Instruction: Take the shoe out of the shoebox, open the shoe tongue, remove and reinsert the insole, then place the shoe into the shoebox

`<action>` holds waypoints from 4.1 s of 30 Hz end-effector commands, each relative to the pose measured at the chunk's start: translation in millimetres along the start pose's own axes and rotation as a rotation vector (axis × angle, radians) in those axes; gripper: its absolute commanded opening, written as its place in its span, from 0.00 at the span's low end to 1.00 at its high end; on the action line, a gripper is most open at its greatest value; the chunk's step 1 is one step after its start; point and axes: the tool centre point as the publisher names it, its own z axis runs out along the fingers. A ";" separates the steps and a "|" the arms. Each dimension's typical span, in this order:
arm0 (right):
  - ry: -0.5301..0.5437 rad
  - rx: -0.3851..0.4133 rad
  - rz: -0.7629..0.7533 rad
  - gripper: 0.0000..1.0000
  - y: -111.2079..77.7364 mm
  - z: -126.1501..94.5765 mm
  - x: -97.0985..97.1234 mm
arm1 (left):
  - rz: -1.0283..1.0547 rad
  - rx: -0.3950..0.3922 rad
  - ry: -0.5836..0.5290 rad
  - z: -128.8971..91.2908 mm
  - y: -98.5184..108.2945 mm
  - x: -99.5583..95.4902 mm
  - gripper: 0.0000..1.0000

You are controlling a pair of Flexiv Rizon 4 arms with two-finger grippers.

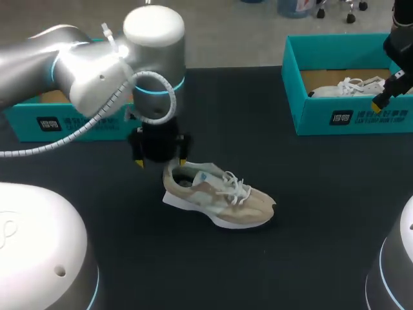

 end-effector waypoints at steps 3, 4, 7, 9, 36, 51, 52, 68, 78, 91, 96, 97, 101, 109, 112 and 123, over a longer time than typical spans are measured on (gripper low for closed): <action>0.000 0.001 0.000 1.00 0.4 0.6 -0.6 | -0.188 0.059 -0.171 -10.8 -1.1 22.6 1.00; 0.000 0.001 0.000 1.00 0.4 0.6 -0.6 | -0.188 0.059 -0.171 -10.8 -1.1 22.6 1.00; 0.000 0.001 0.000 1.00 0.4 0.6 -0.6 | -0.188 0.059 -0.171 -10.8 -1.1 22.6 1.00; 0.000 0.001 0.000 1.00 0.4 0.6 -0.6 | -0.188 0.059 -0.171 -10.8 -1.1 22.6 1.00; 0.000 0.001 0.000 1.00 0.4 0.6 -0.6 | -0.815 0.584 -0.791 -2.0 -26.8 63.3 1.00; 0.000 0.001 0.000 1.00 0.4 0.6 -0.6 | -0.835 0.599 -0.836 4.5 -28.9 67.1 1.00; 0.000 0.001 0.000 1.00 0.4 0.6 -0.6 | -0.835 0.599 -0.836 4.5 -28.9 67.1 1.00; 0.000 0.001 0.000 1.00 0.4 0.6 -0.6 | -1.176 0.779 -0.931 37.8 -28.6 69.5 1.00; 0.000 0.001 0.000 1.00 0.4 0.6 -0.6 | -1.347 0.849 -0.965 54.1 -27.5 69.9 1.00; 0.000 0.001 0.000 1.00 0.4 0.6 -0.6 | -1.421 0.898 -0.936 66.3 -29.5 76.3 1.00; 0.000 0.001 0.000 1.00 0.4 0.6 -0.6 | -1.464 0.922 -0.961 67.6 -27.3 78.5 1.00; 0.000 0.001 0.000 1.00 0.4 0.6 -0.6 | -1.464 0.922 -0.961 67.6 -27.3 78.5 1.00; 0.000 0.001 0.000 1.00 0.4 0.6 -0.6 | -1.464 0.922 -0.961 67.6 -27.3 78.5 1.00; 0.000 0.001 0.000 1.00 0.4 0.6 -0.6 | -1.464 0.922 -0.961 67.6 -27.3 78.5 1.00; 0.000 0.001 0.000 1.00 0.4 0.6 -0.6 | -1.464 0.922 -0.961 67.6 -27.3 78.5 1.00; 0.000 0.001 0.000 1.00 0.4 0.6 -0.6 | -1.469 0.883 -0.960 63.9 -14.2 81.6 1.00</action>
